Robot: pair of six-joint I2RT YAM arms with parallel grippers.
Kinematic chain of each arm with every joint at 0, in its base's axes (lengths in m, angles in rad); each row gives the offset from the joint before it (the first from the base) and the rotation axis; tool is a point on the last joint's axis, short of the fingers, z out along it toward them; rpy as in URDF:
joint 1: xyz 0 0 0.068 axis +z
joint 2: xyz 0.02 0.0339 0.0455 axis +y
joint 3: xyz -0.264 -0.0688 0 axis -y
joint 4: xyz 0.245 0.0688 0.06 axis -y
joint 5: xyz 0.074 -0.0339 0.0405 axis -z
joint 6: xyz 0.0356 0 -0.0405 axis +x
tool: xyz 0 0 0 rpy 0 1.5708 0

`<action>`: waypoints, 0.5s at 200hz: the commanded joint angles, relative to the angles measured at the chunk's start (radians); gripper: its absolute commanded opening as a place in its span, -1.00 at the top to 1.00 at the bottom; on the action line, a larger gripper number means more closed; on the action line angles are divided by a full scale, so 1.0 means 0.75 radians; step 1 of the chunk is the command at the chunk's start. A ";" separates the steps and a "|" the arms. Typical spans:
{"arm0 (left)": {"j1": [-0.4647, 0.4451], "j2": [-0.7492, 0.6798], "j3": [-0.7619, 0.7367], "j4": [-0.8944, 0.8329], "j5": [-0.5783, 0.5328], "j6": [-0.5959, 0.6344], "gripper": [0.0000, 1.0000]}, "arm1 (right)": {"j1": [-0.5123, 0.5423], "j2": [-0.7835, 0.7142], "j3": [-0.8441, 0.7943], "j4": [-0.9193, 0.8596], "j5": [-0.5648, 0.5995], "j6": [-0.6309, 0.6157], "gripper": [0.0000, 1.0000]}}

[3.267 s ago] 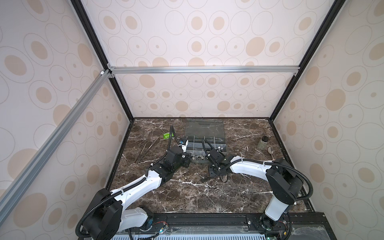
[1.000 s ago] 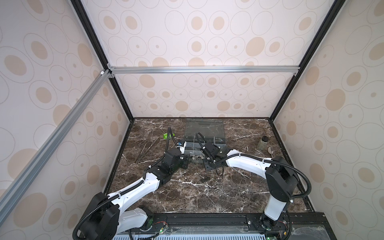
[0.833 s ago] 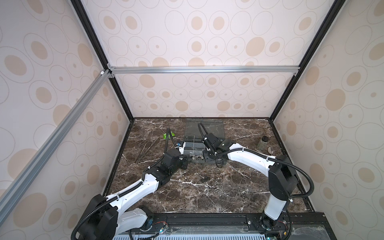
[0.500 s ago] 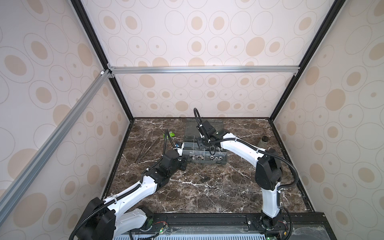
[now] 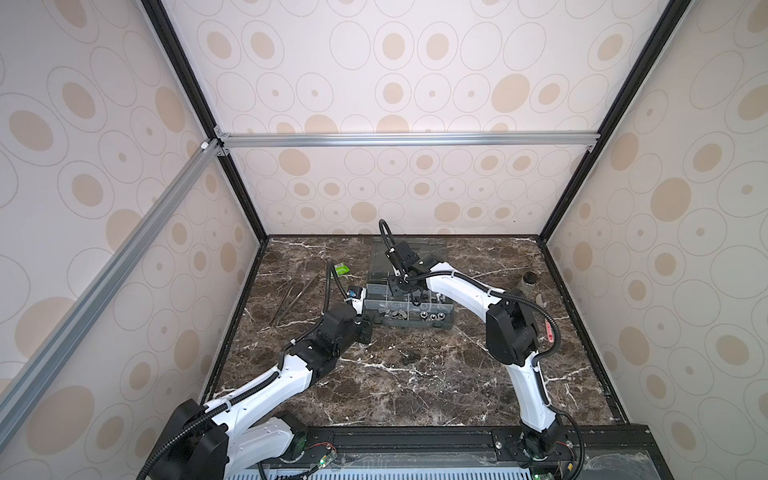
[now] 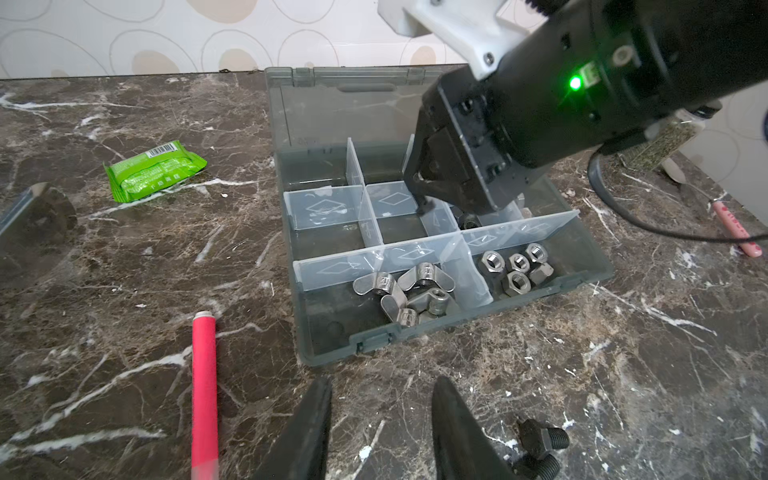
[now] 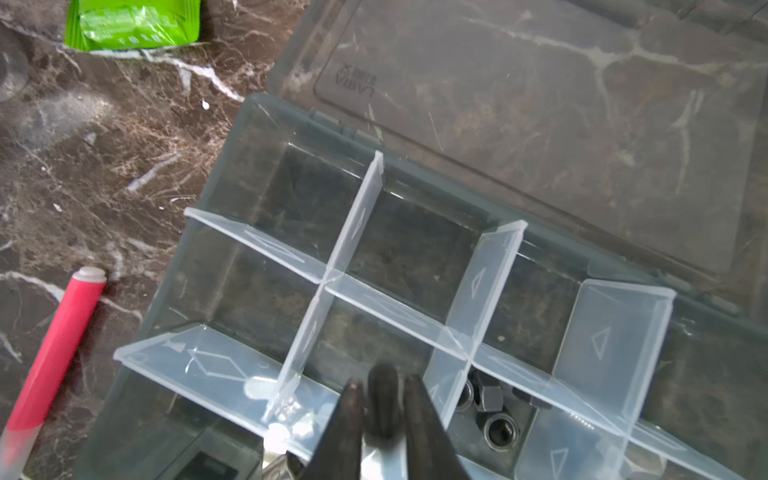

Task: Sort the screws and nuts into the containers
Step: 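Carry the black bolt with the right gripper into the compartment and release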

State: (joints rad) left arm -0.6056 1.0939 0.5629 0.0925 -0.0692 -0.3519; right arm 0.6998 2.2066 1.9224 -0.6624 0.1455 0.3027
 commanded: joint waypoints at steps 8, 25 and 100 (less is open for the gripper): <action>0.014 -0.006 -0.002 0.015 0.004 -0.022 0.19 | -0.005 -0.002 0.031 -0.029 -0.001 -0.004 0.47; 0.013 -0.006 -0.004 0.016 0.004 -0.024 0.19 | -0.007 -0.012 0.027 -0.029 0.000 -0.002 0.45; 0.014 0.000 -0.004 0.032 0.025 -0.027 0.18 | -0.012 -0.090 -0.061 -0.003 0.005 0.014 0.43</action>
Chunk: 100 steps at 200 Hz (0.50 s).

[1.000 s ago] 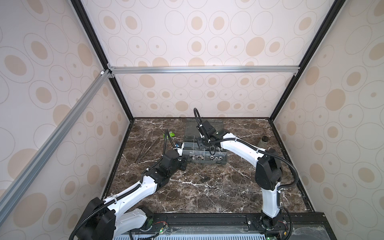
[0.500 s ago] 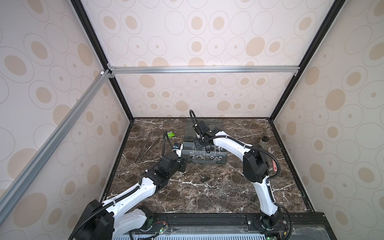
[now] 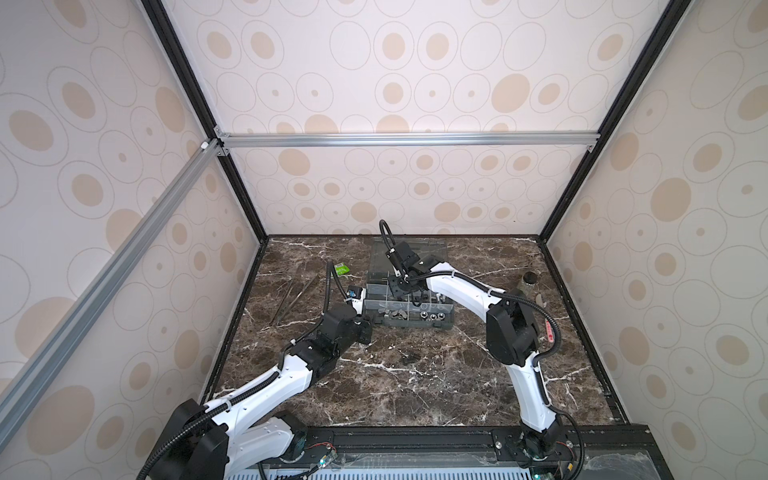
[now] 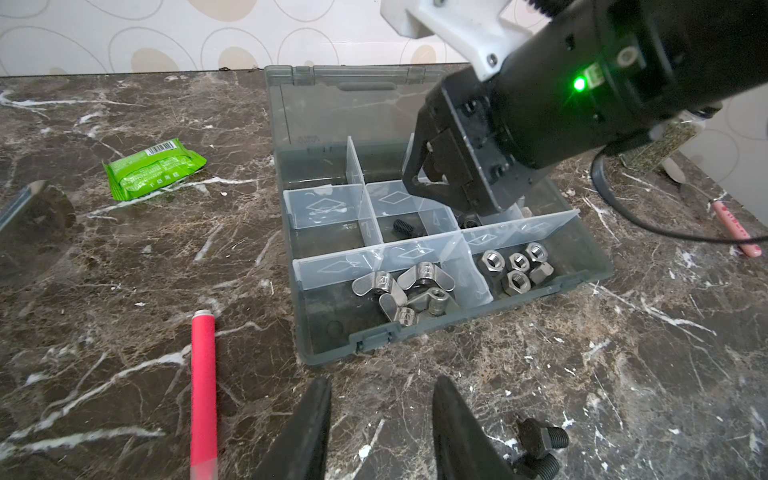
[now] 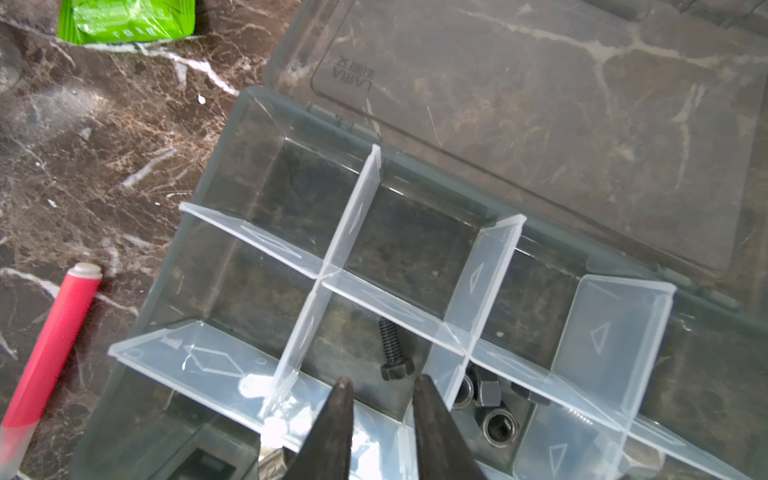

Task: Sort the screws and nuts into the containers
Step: 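Carry the black bolt with the right gripper into the compartment and release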

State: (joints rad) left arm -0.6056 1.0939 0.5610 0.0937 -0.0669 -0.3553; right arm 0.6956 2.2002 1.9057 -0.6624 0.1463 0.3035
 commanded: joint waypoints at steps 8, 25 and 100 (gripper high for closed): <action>0.012 0.003 0.001 0.033 0.029 -0.023 0.18 | -0.006 -0.096 -0.056 0.005 0.003 0.017 0.43; 0.014 0.008 0.007 0.035 0.031 -0.022 0.18 | -0.005 -0.128 -0.098 0.026 0.005 0.024 0.43; 0.014 0.026 0.010 0.039 0.052 -0.024 0.18 | -0.013 -0.268 -0.219 0.061 0.001 0.023 0.43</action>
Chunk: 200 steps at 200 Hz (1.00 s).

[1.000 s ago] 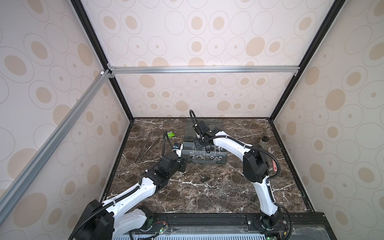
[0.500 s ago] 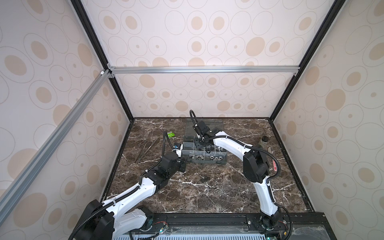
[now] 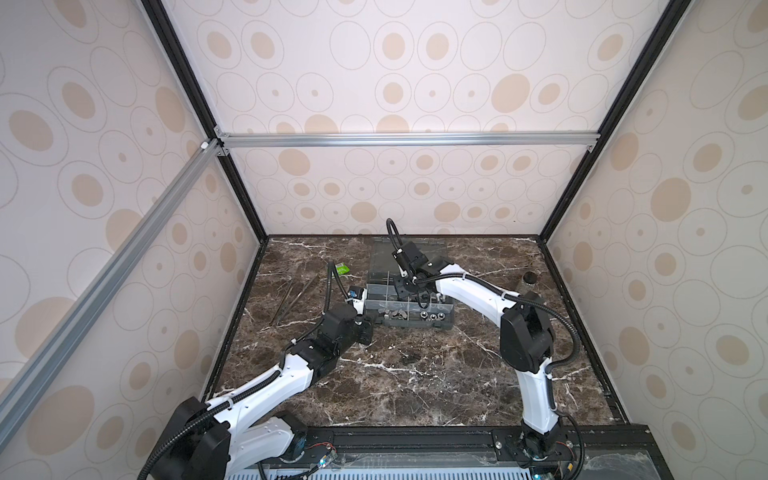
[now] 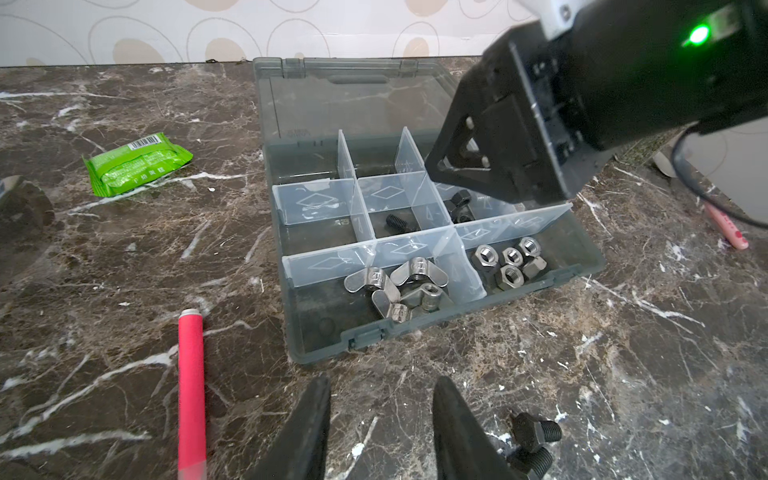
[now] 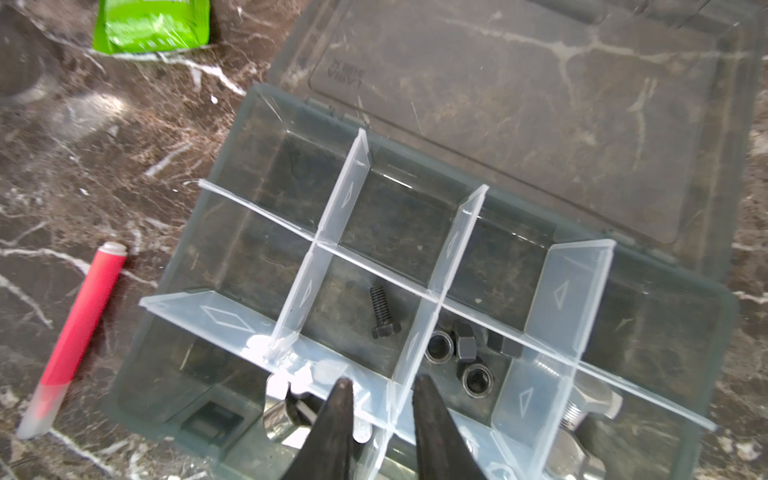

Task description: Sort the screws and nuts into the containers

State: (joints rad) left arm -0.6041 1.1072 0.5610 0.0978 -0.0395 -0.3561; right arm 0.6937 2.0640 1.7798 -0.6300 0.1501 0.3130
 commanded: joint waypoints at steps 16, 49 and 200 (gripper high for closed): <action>0.011 0.012 0.018 0.029 0.019 -0.017 0.18 | -0.010 -0.138 -0.105 0.052 -0.013 0.021 0.43; 0.010 0.034 0.031 0.033 0.034 -0.004 0.17 | -0.010 -0.240 -0.212 0.075 0.002 0.032 0.43; -0.003 0.242 0.203 -0.075 0.087 0.130 0.17 | -0.030 -0.850 -0.982 0.140 0.173 0.228 0.42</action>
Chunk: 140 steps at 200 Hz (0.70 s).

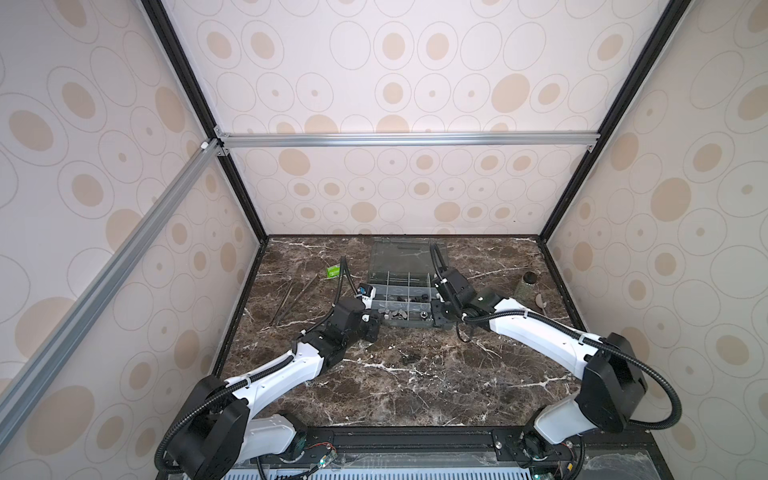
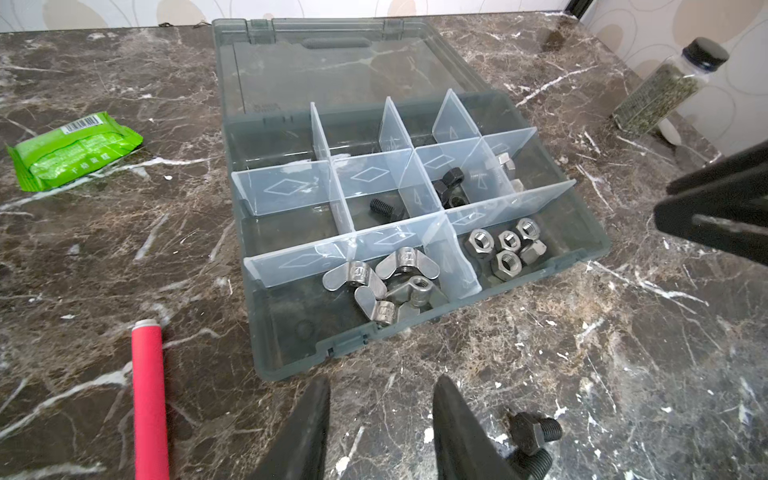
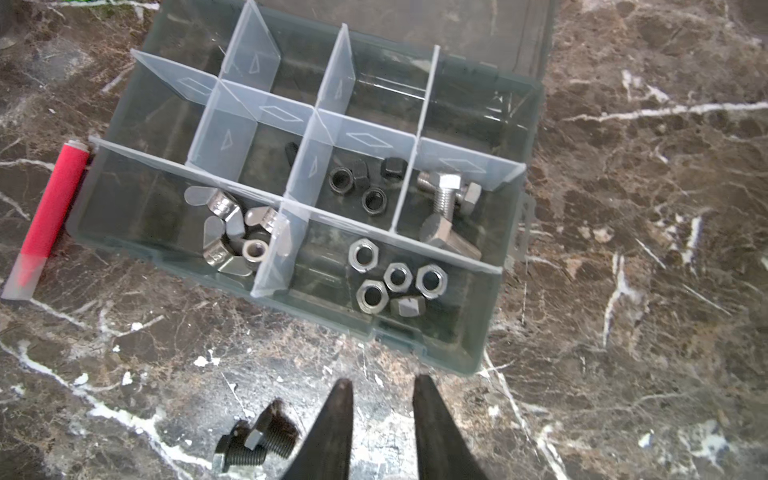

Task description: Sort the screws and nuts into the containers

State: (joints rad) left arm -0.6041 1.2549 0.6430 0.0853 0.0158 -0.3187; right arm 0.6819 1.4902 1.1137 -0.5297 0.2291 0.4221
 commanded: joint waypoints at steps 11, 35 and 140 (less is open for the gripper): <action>-0.011 0.067 0.118 -0.084 0.021 0.093 0.17 | -0.018 -0.121 -0.148 0.013 0.083 0.111 0.42; -0.038 0.104 0.148 -0.099 0.045 0.094 0.16 | -0.026 -0.190 -0.232 0.017 0.104 0.160 0.42; -0.319 0.309 0.221 -0.122 0.107 -0.024 0.01 | -0.035 -0.354 -0.371 -0.014 0.182 0.254 0.41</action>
State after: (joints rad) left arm -0.7898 1.4487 0.7620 0.0170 0.0605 -0.3000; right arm 0.6659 1.2518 0.8547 -0.5304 0.3279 0.5838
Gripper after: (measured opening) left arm 0.480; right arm 0.294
